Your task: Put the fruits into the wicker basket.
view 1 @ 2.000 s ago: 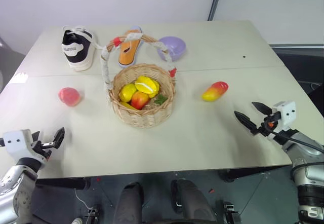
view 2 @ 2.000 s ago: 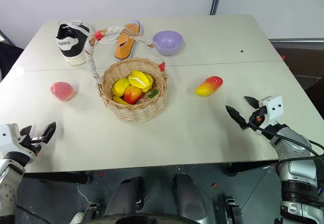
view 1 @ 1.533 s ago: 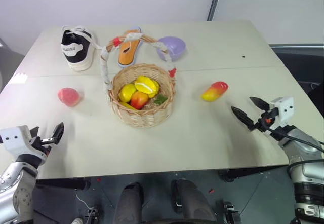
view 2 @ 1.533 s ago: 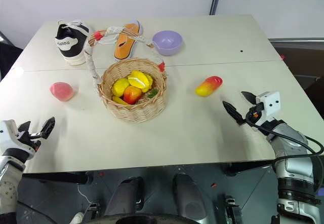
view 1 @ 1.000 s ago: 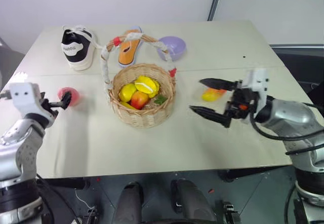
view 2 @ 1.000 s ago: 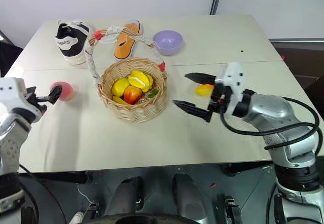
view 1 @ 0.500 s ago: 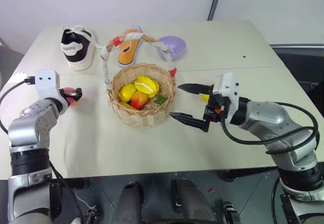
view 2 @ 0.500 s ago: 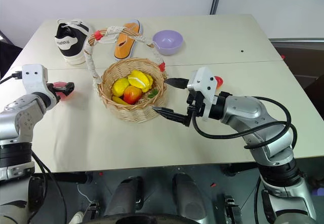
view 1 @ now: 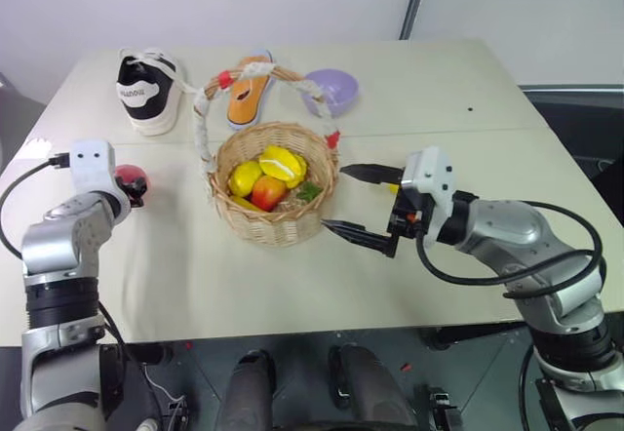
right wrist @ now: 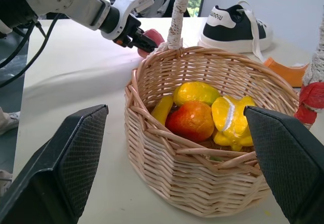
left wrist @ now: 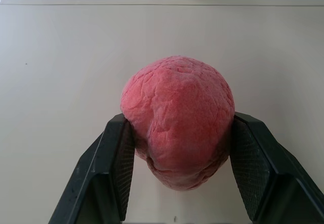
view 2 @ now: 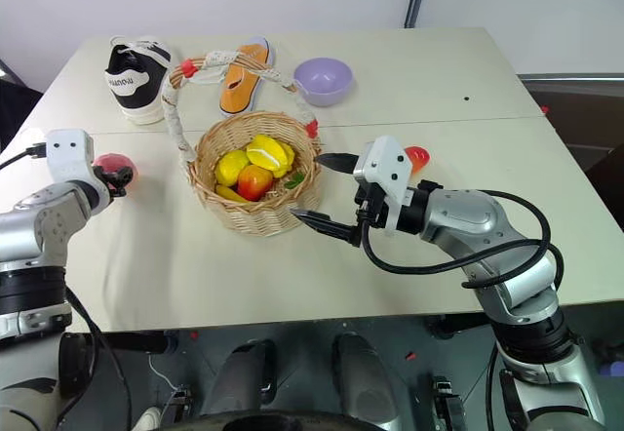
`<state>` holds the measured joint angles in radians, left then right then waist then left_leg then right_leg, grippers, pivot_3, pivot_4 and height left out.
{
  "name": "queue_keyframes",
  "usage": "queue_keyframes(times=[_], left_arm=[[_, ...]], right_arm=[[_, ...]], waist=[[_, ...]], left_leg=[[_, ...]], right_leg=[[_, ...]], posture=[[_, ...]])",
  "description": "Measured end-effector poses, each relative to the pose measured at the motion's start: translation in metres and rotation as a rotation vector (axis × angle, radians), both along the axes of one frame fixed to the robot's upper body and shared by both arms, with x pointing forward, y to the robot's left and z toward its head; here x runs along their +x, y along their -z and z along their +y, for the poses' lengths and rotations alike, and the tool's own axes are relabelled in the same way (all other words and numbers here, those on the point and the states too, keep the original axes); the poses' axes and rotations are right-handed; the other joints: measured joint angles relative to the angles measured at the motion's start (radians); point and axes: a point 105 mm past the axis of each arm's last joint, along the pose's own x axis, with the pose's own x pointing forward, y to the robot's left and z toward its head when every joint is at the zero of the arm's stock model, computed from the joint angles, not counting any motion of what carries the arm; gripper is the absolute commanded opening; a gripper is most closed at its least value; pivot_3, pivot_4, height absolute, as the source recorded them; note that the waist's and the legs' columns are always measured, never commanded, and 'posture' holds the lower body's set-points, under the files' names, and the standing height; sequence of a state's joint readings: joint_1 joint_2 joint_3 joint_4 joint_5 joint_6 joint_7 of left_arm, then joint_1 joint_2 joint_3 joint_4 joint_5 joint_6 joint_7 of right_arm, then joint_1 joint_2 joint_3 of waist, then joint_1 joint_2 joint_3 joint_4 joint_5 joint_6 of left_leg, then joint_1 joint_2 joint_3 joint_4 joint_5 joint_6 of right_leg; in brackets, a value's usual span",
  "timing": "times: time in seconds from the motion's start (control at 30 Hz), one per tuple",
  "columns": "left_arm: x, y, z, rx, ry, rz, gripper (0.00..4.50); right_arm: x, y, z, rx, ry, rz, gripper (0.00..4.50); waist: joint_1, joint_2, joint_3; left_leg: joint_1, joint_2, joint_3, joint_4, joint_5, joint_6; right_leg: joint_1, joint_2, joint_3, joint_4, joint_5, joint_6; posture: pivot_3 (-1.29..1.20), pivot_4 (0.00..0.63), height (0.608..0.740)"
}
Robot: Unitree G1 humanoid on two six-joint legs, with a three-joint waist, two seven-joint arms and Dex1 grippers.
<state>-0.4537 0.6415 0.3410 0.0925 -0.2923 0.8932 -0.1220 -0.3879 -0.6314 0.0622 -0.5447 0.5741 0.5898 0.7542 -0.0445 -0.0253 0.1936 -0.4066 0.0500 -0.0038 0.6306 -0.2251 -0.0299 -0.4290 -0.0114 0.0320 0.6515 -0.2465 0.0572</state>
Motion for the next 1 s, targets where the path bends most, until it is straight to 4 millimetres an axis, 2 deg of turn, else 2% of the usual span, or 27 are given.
queue_keyframes(times=[0.13,0.2,0.23,0.3,0.43,0.5,0.57,0.7,0.77,0.87,1.0], left_arm=[[-0.023,-0.024,0.006,0.024,0.139,-0.116,2.46],[-0.040,-0.047,-0.011,-0.005,0.324,-0.197,2.46],[-0.052,-0.062,-0.028,-0.017,0.455,-0.237,2.46],[-0.072,-0.080,-0.066,-0.055,0.690,-0.262,2.46],[-0.096,-0.089,-0.138,-0.143,1.032,-0.232,2.46],[-0.090,-0.095,-0.164,-0.108,1.096,-0.229,2.46],[-0.082,-0.098,-0.177,-0.067,1.103,-0.237,2.46],[-0.056,-0.081,-0.205,0.014,1.101,-0.170,2.46],[-0.049,-0.068,-0.207,0.000,1.085,-0.124,3.25],[-0.045,-0.064,-0.208,0.004,1.085,-0.118,4.48],[-0.048,-0.069,-0.207,0.034,1.126,-0.159,4.48]], right_arm=[[0.002,-0.003,-0.006,-0.010,0.018,-0.013,4.50],[0.006,-0.006,-0.015,-0.021,0.040,-0.018,4.50],[0.010,-0.007,-0.021,-0.030,0.053,-0.019,4.50],[0.016,-0.008,-0.031,-0.041,0.078,-0.022,4.50],[0.024,-0.008,-0.038,-0.055,0.090,-0.026,4.50],[0.026,-0.010,-0.039,-0.060,0.094,-0.037,4.50],[0.027,-0.011,-0.040,-0.063,0.093,-0.041,4.50],[0.034,-0.006,-0.054,-0.103,0.179,0.020,4.50],[0.039,-0.007,-0.063,-0.100,0.243,0.035,4.50],[0.049,-0.003,-0.077,-0.101,0.375,0.075,4.50],[0.067,0.006,-0.098,-0.034,0.620,0.170,4.50]], waist=[[0.003,-0.001,0.000],[0.005,-0.001,0.001],[0.008,-0.001,0.001],[0.018,-0.001,0.000],[0.032,-0.001,0.000],[0.034,-0.001,0.000],[0.031,-0.001,0.000],[0.028,-0.001,0.000],[0.023,-0.001,0.000],[0.025,-0.001,0.000],[0.024,-0.001,0.000]], left_leg=[[-0.001,0.001,0.000,-0.001,0.000,0.000],[-0.001,0.001,0.000,0.000,0.000,0.000],[-0.001,0.000,0.001,0.000,0.000,0.000],[-0.001,-0.001,0.002,0.001,0.000,0.000],[-0.001,-0.002,0.002,0.002,0.000,0.000],[-0.001,-0.002,0.001,0.003,0.000,0.000],[-0.001,-0.002,0.001,0.003,0.000,0.000],[-0.001,-0.002,0.001,0.001,0.000,0.000],[-0.001,-0.001,0.001,0.001,0.000,0.000],[-0.001,0.000,0.000,0.001,0.000,0.000],[-0.001,0.000,0.001,0.001,0.000,0.000]], right_leg=[[-0.001,0.000,0.000,0.000,0.000,-0.001],[-0.001,-0.002,-0.001,-0.001,-0.002,-0.004],[-0.001,-0.003,-0.001,-0.001,-0.002,-0.005],[0.001,-0.005,0.000,-0.003,-0.003,-0.005],[0.001,-0.005,0.000,-0.003,-0.003,-0.005],[0.002,-0.003,0.000,-0.002,-0.002,-0.004],[0.002,-0.003,0.000,-0.002,-0.002,-0.003],[0.001,-0.001,0.001,-0.002,-0.001,0.000],[0.000,0.000,0.001,-0.001,-0.001,0.000],[0.000,0.001,0.001,0.000,-0.001,0.000],[0.000,0.001,0.001,0.000,-0.001,0.000]], posture=[[0.00,0.150,0.736],[0.00,0.150,0.736],[0.00,0.150,0.736],[0.00,0.150,0.736],[0.00,0.150,0.736],[0.00,0.150,0.736],[0.00,0.150,0.736],[0.00,0.150,0.736],[0.00,0.150,0.736],[0.00,0.150,0.736],[0.00,0.150,0.736]])
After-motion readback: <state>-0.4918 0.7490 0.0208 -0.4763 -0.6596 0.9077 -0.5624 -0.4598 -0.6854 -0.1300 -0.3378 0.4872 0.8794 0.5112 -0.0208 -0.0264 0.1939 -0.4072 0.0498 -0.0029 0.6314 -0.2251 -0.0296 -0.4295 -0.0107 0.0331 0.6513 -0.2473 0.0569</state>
